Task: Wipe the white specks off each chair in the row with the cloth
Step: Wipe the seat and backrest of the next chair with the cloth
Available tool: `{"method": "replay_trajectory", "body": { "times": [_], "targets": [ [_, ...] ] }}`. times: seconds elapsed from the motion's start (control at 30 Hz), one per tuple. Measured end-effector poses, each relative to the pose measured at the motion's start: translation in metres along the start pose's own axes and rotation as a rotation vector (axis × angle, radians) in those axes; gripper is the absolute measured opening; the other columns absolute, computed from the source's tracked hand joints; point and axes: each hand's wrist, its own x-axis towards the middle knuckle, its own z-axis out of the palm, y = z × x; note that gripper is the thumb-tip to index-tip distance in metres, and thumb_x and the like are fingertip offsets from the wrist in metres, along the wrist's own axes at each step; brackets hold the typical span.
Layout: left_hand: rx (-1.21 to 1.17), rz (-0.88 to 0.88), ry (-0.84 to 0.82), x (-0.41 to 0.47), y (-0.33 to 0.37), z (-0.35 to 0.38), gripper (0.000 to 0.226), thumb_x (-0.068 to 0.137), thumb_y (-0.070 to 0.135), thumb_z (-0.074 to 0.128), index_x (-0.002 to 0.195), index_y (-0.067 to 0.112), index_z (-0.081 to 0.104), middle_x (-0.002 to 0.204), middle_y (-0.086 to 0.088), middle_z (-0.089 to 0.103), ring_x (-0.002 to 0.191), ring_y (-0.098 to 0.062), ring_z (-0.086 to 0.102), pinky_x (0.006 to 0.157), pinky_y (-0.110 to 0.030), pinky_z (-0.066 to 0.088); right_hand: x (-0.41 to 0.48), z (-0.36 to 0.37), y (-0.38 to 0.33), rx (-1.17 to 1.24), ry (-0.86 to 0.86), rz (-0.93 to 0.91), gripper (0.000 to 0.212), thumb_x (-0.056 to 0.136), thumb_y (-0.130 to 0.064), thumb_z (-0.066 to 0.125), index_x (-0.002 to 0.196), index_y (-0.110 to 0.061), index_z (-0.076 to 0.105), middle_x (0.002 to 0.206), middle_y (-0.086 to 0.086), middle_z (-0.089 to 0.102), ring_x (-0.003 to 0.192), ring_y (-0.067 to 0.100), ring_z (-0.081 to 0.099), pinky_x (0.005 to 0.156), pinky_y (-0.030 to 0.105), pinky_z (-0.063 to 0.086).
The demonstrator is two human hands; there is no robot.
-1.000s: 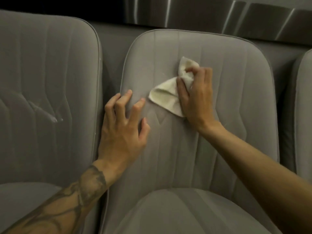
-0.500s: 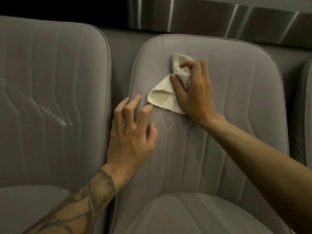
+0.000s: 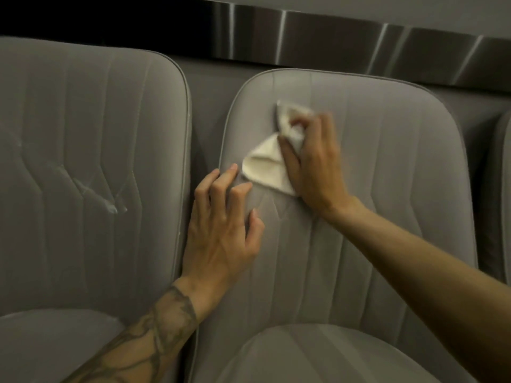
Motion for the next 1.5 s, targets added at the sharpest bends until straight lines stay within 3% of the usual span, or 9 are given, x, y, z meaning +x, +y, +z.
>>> {"method": "replay_trajectory", "body": {
  "times": [0.17,0.37,0.57,0.73,0.83,0.93,1.03,1.23,1.5],
  "targets": [
    [-0.084,0.004,0.006,-0.002,-0.002,-0.003,0.041,0.09,0.014,0.06,0.128,0.004,0.05,0.152,-0.018,0.044,0.141,-0.042,0.04,0.119,-0.048,0.034,-0.022,-0.013,0.012,-0.037,-0.182,-0.186,0.031,0.101,-0.024,0.058,0.118,0.002,0.057,0.111,0.021,0.053,0.103,0.038,0.054,0.094,0.042,0.045],
    [-0.056,-0.007,-0.016,-0.002,-0.005,-0.009,0.04,0.091,0.021,0.059,0.129,0.011,0.049,0.15,-0.012,0.049,0.142,-0.036,0.043,0.114,-0.047,0.039,0.05,0.003,-0.001,-0.014,0.027,0.067,0.03,0.098,-0.027,0.055,0.114,-0.002,0.055,0.112,0.018,0.052,0.1,0.031,0.053,0.087,0.044,0.046],
    [0.192,0.156,-0.157,0.003,-0.026,-0.037,0.045,0.094,0.031,0.055,0.133,0.011,0.057,0.153,-0.013,0.049,0.141,-0.034,0.048,0.121,-0.059,0.025,-0.03,-0.011,-0.02,0.07,-0.247,-0.202,0.03,0.1,-0.023,0.058,0.116,0.002,0.058,0.11,0.019,0.053,0.101,0.036,0.055,0.09,0.042,0.047],
    [0.21,0.105,-0.219,-0.002,-0.057,-0.047,0.054,0.103,0.039,0.041,0.149,0.012,0.049,0.161,-0.013,0.038,0.153,-0.029,0.033,0.125,-0.059,0.017,0.08,0.009,-0.015,-0.04,-0.039,-0.015,0.03,0.098,-0.028,0.055,0.111,-0.002,0.056,0.111,0.018,0.052,0.097,0.031,0.053,0.085,0.044,0.048],
    [0.157,0.095,-0.179,-0.005,-0.059,-0.042,0.051,0.103,0.034,0.041,0.149,0.013,0.05,0.164,-0.012,0.035,0.155,-0.027,0.03,0.126,-0.057,0.016,0.07,0.018,-0.036,0.012,-0.009,0.024,0.027,0.097,-0.027,0.057,0.11,-0.003,0.057,0.11,0.016,0.052,0.096,0.026,0.052,0.084,0.039,0.048],
    [0.107,0.02,-0.1,-0.009,-0.06,-0.038,0.048,0.1,0.026,0.045,0.145,0.01,0.052,0.165,-0.013,0.033,0.155,-0.029,0.028,0.126,-0.056,0.017,-0.001,0.002,-0.061,0.16,-0.22,-0.148,0.025,0.1,-0.022,0.057,0.113,0.0,0.057,0.11,0.015,0.052,0.097,0.025,0.053,0.085,0.029,0.044],
    [0.059,-0.05,-0.07,-0.012,-0.061,-0.038,0.053,0.097,0.022,0.046,0.149,0.007,0.047,0.166,-0.013,0.03,0.157,-0.029,0.022,0.127,-0.056,0.017,-0.004,-0.007,-0.051,0.135,-0.307,-0.289,0.027,0.101,-0.023,0.056,0.114,0.001,0.058,0.11,0.017,0.052,0.099,0.029,0.055,0.089,0.035,0.047],
    [0.015,-0.073,-0.064,-0.013,-0.063,-0.036,0.055,0.097,0.019,0.046,0.151,0.008,0.043,0.167,-0.01,0.028,0.158,-0.025,0.02,0.126,-0.058,0.019,0.065,0.017,-0.038,0.038,-0.057,-0.038,0.027,0.099,-0.027,0.055,0.11,-0.002,0.057,0.11,0.017,0.052,0.098,0.03,0.053,0.086,0.038,0.046],
    [-0.036,-0.113,0.009,-0.015,-0.066,-0.034,0.065,0.095,0.013,0.049,0.158,0.008,0.036,0.167,-0.009,0.029,0.156,-0.027,0.025,0.121,-0.06,0.028,-0.004,-0.004,-0.029,0.046,-0.209,-0.161,0.028,0.102,-0.024,0.053,0.115,0.001,0.056,0.108,0.018,0.051,0.101,0.033,0.053,0.09,0.039,0.045]
  ]
}}
